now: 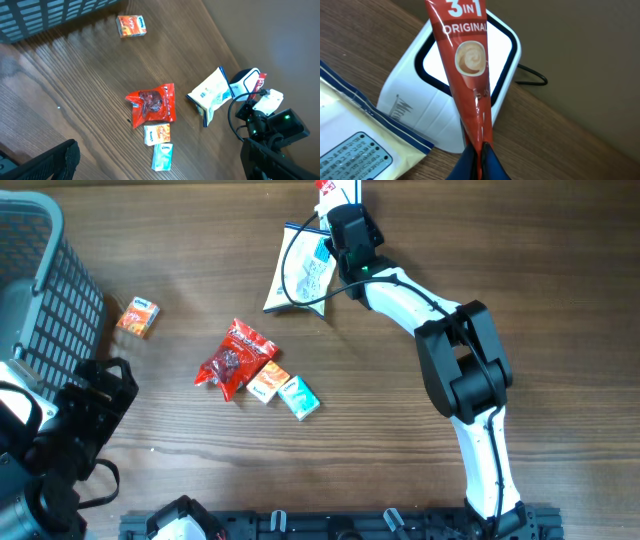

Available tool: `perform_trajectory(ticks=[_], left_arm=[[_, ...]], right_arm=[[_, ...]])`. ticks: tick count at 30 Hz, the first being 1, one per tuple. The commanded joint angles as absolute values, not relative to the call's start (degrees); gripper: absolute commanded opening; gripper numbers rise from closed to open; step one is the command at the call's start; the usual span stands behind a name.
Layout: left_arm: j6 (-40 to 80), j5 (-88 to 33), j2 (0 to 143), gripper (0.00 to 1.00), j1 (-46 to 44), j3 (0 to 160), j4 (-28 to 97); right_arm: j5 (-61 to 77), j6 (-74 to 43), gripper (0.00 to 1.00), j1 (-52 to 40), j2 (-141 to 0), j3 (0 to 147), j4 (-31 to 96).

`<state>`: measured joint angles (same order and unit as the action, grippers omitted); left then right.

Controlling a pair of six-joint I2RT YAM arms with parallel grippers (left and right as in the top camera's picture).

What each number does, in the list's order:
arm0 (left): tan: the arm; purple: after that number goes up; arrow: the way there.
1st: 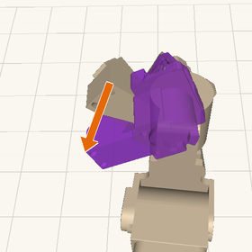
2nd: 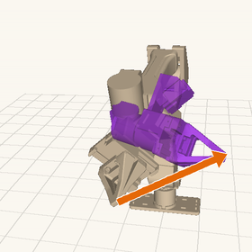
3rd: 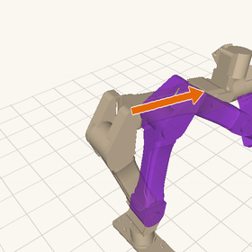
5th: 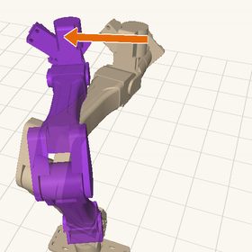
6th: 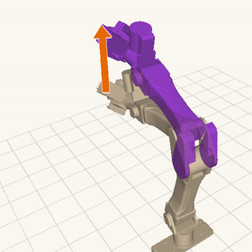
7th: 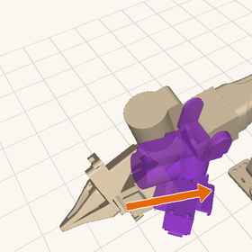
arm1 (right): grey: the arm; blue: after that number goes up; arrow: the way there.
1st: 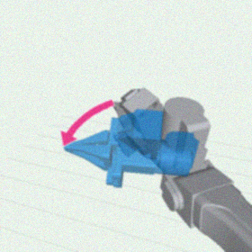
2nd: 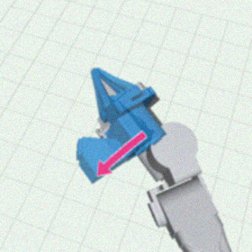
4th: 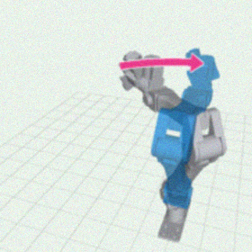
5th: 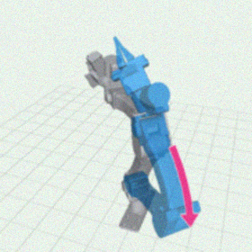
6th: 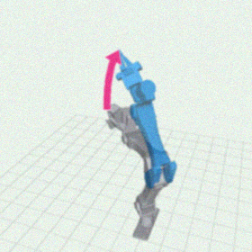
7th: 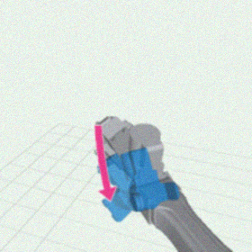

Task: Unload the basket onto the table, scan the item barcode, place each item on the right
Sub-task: 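Hold the Nescafe stick in front of the white scanner, then carry the Nescafe stick right and drop it at the table edge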

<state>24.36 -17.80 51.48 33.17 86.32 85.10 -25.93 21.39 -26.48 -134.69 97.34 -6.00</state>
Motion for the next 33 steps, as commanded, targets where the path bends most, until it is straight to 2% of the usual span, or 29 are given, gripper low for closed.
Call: perform_trajectory(ticks=[1, 8, 14, 22, 28, 33], left_arm=[[24.88, -17.45, 51.48, 1.00, 33.56, 86.65, 84.93], [24.88, -17.45, 51.48, 1.00, 33.56, 86.65, 84.93], [24.88, -17.45, 51.48, 1.00, 33.56, 86.65, 84.93], [24.88, -17.45, 51.48, 1.00, 33.56, 86.65, 84.93], [24.88, -17.45, 51.48, 1.00, 33.56, 86.65, 84.93], [24.88, -17.45, 51.48, 1.00, 33.56, 86.65, 84.93]], right_arm=[[-29.76, 20.01, 0.04, -26.39, -132.81, 98.80, -5.93], [-30.79, 15.14, 0.04, -25.41, -129.56, 99.79, -2.26], [-21.71, 5.85, 0.04, -19.31, -124.49, 102.08, 6.24], [-17.45, -3.09, 0.04, -6.59, -119.98, 102.30, 18.94], [-16.38, -10.50, 0.04, 6.48, -120.44, 102.28, 29.76], [-2.66, -15.40, 0.04, 18.57, -120.55, 102.26, 32.93]])
